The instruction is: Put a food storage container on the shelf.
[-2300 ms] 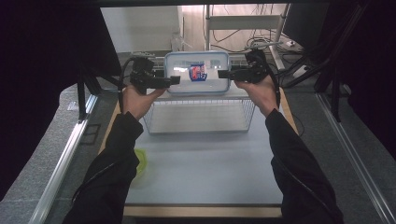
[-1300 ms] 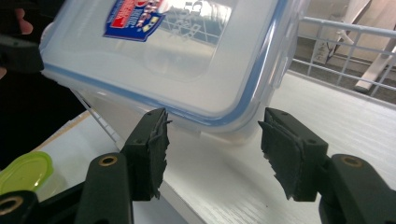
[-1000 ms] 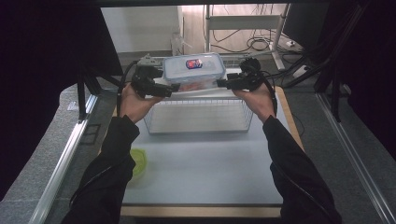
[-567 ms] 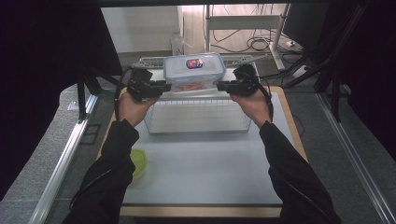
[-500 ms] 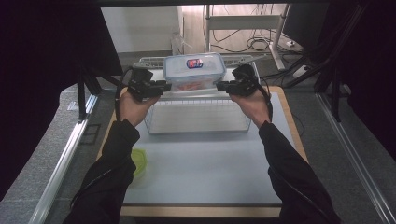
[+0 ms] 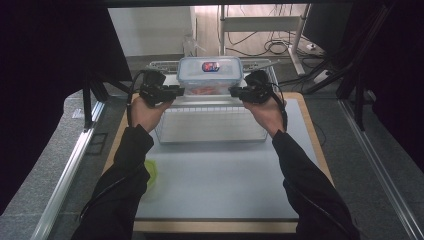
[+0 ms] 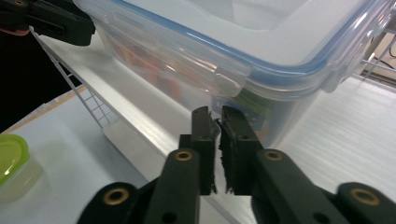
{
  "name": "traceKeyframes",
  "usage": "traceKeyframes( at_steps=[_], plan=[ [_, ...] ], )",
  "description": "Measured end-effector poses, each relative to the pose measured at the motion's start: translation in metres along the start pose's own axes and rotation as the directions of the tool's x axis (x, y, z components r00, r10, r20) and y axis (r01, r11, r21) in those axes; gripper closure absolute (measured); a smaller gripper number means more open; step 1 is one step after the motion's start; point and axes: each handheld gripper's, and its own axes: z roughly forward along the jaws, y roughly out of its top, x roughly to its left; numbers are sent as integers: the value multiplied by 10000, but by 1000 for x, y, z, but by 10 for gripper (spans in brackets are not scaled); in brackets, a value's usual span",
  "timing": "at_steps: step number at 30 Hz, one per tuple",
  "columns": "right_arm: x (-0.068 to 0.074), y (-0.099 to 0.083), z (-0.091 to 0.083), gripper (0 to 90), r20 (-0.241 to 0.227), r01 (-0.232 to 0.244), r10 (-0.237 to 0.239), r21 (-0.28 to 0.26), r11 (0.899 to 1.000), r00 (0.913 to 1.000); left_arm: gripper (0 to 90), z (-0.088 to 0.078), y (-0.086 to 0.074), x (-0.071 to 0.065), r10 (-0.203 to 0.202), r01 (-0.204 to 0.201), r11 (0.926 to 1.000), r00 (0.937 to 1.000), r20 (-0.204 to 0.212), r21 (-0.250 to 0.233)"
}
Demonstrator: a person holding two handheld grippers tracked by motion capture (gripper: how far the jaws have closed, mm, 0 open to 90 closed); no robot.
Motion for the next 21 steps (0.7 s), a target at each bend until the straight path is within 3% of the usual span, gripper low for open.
traceKeyframes(
  at_steps=[2,5,11,14,21],
  plan=[
    [0,-1,0,802,-4,-2,2,5,10000,10000,643,-1,-1,-1,-39,41,9999,9999,121,-153],
    [4,-6,-3,724,-106,115,-116,-75,9999,9999,523,-5,-6,-8,68,-52,9987,9994,328,-501],
    [14,-16,-8,588,-380,254,-265,-294,9992,9989,397,-14,-20,-28,910,-868,9918,9950,416,-933],
    [24,-24,-13,483,-450,674,-694,-450,9967,9966,313,-22,-30,-41,1451,-1405,9853,9885,417,-973],
    [37,-40,-20,341,-654,981,-1026,-696,9927,9926,207,-27,-55,-53,1634,-1558,9833,9835,781,-945]
  ],
)
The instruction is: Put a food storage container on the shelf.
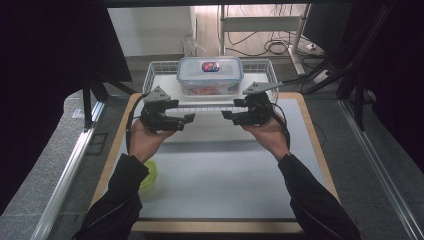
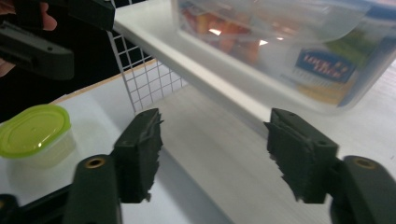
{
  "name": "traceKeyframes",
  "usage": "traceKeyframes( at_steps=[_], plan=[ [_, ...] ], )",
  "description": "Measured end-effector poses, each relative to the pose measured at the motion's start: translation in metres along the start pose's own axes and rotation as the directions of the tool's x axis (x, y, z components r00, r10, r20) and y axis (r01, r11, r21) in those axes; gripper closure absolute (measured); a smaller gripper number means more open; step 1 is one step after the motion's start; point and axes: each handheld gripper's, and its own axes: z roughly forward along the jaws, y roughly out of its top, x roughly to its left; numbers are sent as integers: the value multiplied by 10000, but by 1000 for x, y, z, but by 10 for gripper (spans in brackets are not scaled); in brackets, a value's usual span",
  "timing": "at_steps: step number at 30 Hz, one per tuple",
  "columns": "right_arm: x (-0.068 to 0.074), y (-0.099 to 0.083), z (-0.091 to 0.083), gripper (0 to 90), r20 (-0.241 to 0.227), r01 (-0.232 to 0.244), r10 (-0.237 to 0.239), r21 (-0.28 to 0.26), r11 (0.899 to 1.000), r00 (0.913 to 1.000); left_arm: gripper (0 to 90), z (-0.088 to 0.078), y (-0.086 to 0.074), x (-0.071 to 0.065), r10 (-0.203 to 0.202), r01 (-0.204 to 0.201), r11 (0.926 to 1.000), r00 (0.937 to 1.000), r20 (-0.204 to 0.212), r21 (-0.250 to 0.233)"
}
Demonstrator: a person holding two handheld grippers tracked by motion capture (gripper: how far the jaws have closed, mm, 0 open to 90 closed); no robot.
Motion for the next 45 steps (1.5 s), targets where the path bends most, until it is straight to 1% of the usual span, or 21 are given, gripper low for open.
traceKeyframes(
  at_steps=[1,2,3,6,10,12,14,15,16,20,22,26,28,29,30,31,32,36,40,44,45],
  plan=[
    [4,-6,-2,318,-44,140,-140,5,9999,9999,203,0,-10,-3,-27,26,9999,10000,79,124],
    [4,-6,-2,318,-44,140,-140,5,9999,9999,200,0,-10,-3,-27,26,9999,10000,79,124],
    [7,-14,-5,292,-43,201,-201,18,9998,9998,196,-1,-17,-5,-69,67,9998,9999,103,187],
    [10,-21,-8,265,-74,259,-259,24,9997,9996,191,-2,-32,-8,-159,154,9995,9997,183,273],
    [15,-38,-13,199,-57,399,-399,31,9992,9992,167,-7,-45,-12,-343,340,9992,9993,160,218],
    [17,-44,-15,176,-121,412,-412,18,9991,9991,156,-11,-50,-16,-452,452,9990,9985,313,17],
    [18,-47,-16,160,-202,378,-379,-58,9993,9991,157,-12,-51,-18,-451,450,9990,9981,409,27],
    [20,-53,-18,124,-488,172,-183,-221,9996,9986,156,-14,-54,-23,-392,395,9992,9978,530,-52],
    [21,-55,-19,109,-548,128,-141,-233,9996,9984,155,-15,-56,-25,-380,384,9992,9974,606,-54],
    [23,-65,-21,65,-623,-39,23,-255,9997,9981,131,-17,-64,-33,-398,407,9991,9962,772,-103],
    [22,-72,-22,32,-667,-363,353,-151,9992,9972,108,-18,-76,-41,-468,484,9987,9945,932,-148],
    [22,-79,-23,6,-695,-548,539,-118,9984,9961,82,-18,-88,-48,-389,394,9992,9960,806,-38],
    [26,-87,-24,7,-866,-654,642,-111,9978,9942,67,-18,-101,-53,-419,422,9991,9963,749,-18],
    [29,-90,-24,6,-905,-642,630,-107,9979,9939,66,-18,-101,-53,-419,422,9991,9963,749,-18],
    [29,-90,-24,6,-905,-642,630,-107,9979,9939,66,-18,-106,-55,-438,447,9990,9959,792,-95],
    [36,-98,-24,0,-733,-535,525,-125,9985,9959,62,-18,-118,-57,-505,523,9984,9961,719,-234],
    [38,-101,-24,0,-696,-502,494,-100,9987,9964,61,-18,-118,-57,-505,523,9984,9961,719,-234],
    [45,-112,-24,0,-724,-381,384,56,9993,9966,51,-18,-136,-60,-663,684,9969,9963,547,-390],
    [50,-126,-26,0,-765,-355,367,172,9992,9964,31,-18,-148,-66,-739,746,9971,9963,435,-161],
    [57,-140,-28,0,-619,-47,72,409,9992,9981,12,-15,-159,-76,-479,472,9987,9984,310,201],
    [61,-151,-29,3,-450,200,-175,554,9983,9988,12,-14,-162,-79,-357,351,9990,9991,223,283]
  ],
)
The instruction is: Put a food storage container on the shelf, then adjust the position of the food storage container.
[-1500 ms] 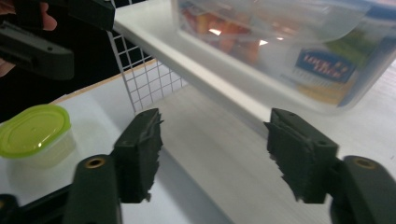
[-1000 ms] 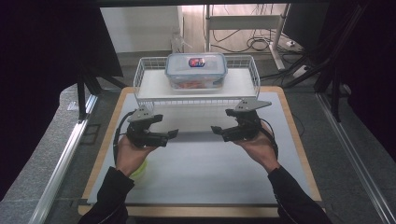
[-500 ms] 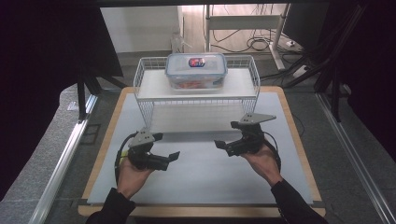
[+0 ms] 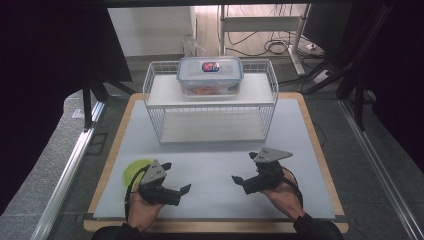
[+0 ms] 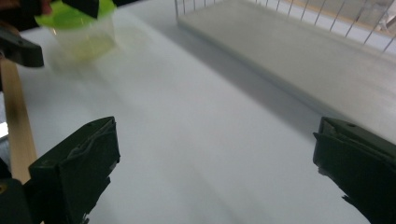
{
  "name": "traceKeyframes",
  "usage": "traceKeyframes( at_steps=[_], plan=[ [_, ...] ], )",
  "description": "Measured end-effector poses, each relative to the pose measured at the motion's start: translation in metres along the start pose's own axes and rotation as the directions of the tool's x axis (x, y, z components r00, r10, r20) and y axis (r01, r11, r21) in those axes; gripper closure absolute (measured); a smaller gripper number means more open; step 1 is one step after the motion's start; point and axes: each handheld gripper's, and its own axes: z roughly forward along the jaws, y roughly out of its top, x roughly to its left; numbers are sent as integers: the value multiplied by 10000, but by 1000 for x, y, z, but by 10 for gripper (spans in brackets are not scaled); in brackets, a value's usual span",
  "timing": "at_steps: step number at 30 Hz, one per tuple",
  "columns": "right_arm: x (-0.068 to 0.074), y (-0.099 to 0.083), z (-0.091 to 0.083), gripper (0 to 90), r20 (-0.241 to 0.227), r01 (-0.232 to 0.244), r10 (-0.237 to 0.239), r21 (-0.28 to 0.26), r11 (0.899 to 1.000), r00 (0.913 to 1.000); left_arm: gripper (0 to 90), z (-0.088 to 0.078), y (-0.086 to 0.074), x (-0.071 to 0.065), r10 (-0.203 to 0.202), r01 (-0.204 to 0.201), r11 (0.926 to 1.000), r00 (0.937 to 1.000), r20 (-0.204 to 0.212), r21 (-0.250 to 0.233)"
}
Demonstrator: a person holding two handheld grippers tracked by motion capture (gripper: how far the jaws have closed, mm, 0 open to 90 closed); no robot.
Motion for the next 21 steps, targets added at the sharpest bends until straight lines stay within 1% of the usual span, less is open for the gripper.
traceKeyframes(
  at_steps=[1,2,3,4,5,6,9,10,12,13,14,15,16,17,18,19,20,21],
  plan=[
    [1,-3,0,3,29,50,-50,94,9999,10000,11,2,-3,-3,133,-132,9997,9999,-59,220],
    [2,-8,1,3,42,55,-55,213,9998,10000,7,3,-4,-4,198,-195,9994,9998,-96,294],
    [2,-8,1,3,42,55,-55,213,9998,10000,5,3,-4,-4,198,-195,9994,9998,-96,294],
    [4,-15,3,3,-17,-11,11,433,9991,10000,5,4,-4,-3,203,-198,9991,9997,-123,386],
    [4,-15,3,3,-17,-11,11,433,9991,10000,3,4,-4,-3,203,-198,9991,9997,-123,386],
    [3,-18,4,3,-51,-49,52,574,9983,10000,1,4,-3,-3,119,-115,9991,9999,-103,410],
    [3,-18,6,5,-28,-87,89,578,9983,10000,2,2,-2,0,-94,97,9988,9999,-72,482],
    [3,-18,6,8,-38,-121,123,566,9983,9999,4,0,-1,1,-143,159,9983,9995,-275,557],
    [2,-18,7,10,-24,-149,151,573,9982,9999,8,-1,-1,3,-175,193,9983,9993,-331,543],
    [2,-19,8,11,28,-112,110,619,9980,9999,30,-2,0,4,-242,266,9981,9988,-425,557],
    [2,-19,8,11,30,-125,123,634,9979,9999,43,-5,0,6,-239,280,9981,9970,-733,549],
    [2,-19,8,11,30,-125,123,634,9979,9999,73,-5,0,6,-239,280,9981,9970,-733,549],
    [2,-20,10,14,33,-124,122,706,9974,9999,124,-10,0,10,-280,330,9980,9954,-917,534],
    [2,-21,10,15,36,-113,111,729,9973,9999,173,-10,0,10,-280,330,9980,9954,-917,534],
    [2,-21,10,15,36,-113,111,729,9973,9999,173,-12,1,12,-446,488,9978,9951,-882,453],
    [1,-21,11,16,29,-100,98,761,9971,9999,224,-16,0,15,-668,703,9968,9941,-850,392],
    [1,-22,12,17,15,-127,126,843,9964,9999,288,-18,0,17,-774,806,9961,9936,-826,361],
    [1,-22,12,19,9,-121,120,863,9962,9999,380,-20,0,19,-810,841,9958,9933,-826,348]
  ],
)
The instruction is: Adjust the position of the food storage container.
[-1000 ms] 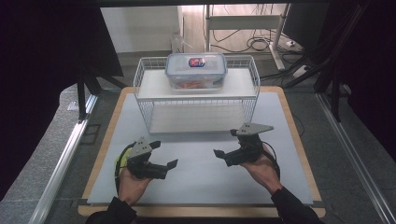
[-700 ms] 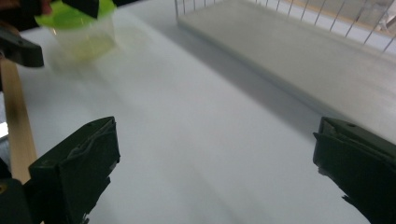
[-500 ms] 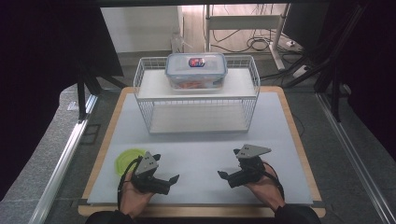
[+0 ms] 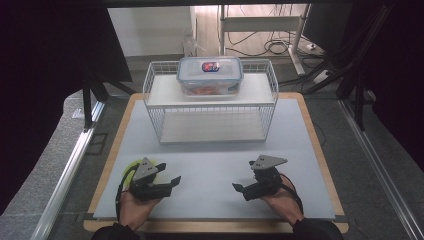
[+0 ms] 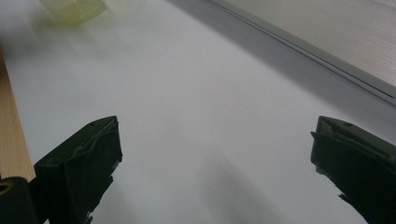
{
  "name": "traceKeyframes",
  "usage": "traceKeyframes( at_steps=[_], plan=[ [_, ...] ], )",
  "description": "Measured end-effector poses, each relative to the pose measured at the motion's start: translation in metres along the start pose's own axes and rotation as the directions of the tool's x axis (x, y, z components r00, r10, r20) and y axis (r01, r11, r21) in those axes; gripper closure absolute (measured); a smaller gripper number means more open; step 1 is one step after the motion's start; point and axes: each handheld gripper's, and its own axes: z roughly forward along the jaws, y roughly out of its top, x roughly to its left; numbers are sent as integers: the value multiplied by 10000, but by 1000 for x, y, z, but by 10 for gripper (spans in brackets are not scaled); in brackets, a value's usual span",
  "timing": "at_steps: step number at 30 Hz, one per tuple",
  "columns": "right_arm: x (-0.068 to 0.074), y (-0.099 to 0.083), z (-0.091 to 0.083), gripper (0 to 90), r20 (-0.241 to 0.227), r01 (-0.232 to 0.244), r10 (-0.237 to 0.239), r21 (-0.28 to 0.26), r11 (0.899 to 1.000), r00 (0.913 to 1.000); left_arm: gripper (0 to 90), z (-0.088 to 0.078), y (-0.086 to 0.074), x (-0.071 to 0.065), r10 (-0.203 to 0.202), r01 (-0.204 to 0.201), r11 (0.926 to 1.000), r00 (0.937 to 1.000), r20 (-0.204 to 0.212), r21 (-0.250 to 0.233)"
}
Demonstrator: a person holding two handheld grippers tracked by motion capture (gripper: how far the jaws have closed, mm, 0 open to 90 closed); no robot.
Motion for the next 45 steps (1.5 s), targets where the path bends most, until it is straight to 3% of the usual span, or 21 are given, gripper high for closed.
traceKeyframes(
  at_steps=[1,3,5,6,7,10,11,12,18,19,20,22,23,24,25,26,29,33,37,44,45],
  plan=[
    [0,0,1,22,-5,40,-40,36,10000,10000,506,-4,0,4,-74,78,9999,9992,-404,100],
    [0,0,1,23,-4,54,-54,58,10000,10000,553,-6,-1,9,-166,177,9997,9982,-584,188],
    [0,0,1,28,-3,66,-66,65,10000,10000,694,-10,-2,15,-397,414,9989,9968,-691,231],
    [0,0,1,28,-3,66,-66,65,10000,10000,694,-11,-3,17,-469,494,9983,9956,-815,296],
    [0,-1,2,33,-36,59,-59,102,9999,10000,791,-14,-5,24,-595,637,9972,9929,-1031,380],
    [0,-2,4,38,-73,79,-77,181,9998,9999,896,-18,-7,31,-701,759,9963,9889,-1307,399],
    [0,-2,4,39,-90,103,-101,214,9997,9999,899,-23,-9,37,-755,821,9961,9832,-1663,331],
    [0,-2,4,39,-90,103,-101,214,9997,9999,899,-23,-9,37,-755,821,9961,9832,-1663,331],
    [-2,-3,5,45,-90,67,-65,209,9998,9999,900,-42,-19,60,-1165,1246,9921,9579,-2623,143],
    [-2,-3,5,45,-94,64,-62,218,9997,9999,900,-48,-22,65,-1290,1377,9904,9487,-2885,99],
    [-2,-3,5,45,-94,64,-62,218,9997,9999,900,-48,-22,65,-1290,1377,9904,9487,-2885,99],
    [-1,-3,5,46,-80,81,-79,247,9997,9999,900,-55,-27,72,-1518,1599,9871,9377,-3126,2],
    [-1,-3,5,46,-69,109,-107,279,9995,9999,900,-59,-31,76,-1664,1774,9841,9281,-3331,26],
    [-1,-3,5,46,-69,109,-107,279,9995,9999,900,-59,-31,76,-1664,1774,9841,9281,-3331,26],
    [-1,-4,6,47,-45,123,-122,308,9994,9999,899,-62,-36,80,-1813,1985,9800,9127,-3663,96],
    [-1,-4,6,47,-45,123,-122,308,9994,9999,899,-62,-36,80,-1813,1985,9800,9127,-3663,96],
    [-2,-4,6,47,-10,57,-57,344,9994,10000,900,-65,-43,86,-2172,2443,9694,8985,-3814,236],
    [-3,-4,6,47,14,41,-41,342,9994,10000,899,-63,-45,85,-2160,2565,9652,8922,-3966,514],
    [-3,-4,6,48,41,66,-68,421,9991,10000,899,-59,-48,86,-2336,2856,9554,8867,-3990,751],
    [-2,-5,8,52,52,99,-102,517,9986,9999,899,-52,-47,85,-2383,2945,9515,8887,-3917,894],
    [-2,-5,8,52,48,97,-100,534,9985,9999,899,-50,-46,85,-2372,2939,9511,8916,-3857,945]
  ],
)
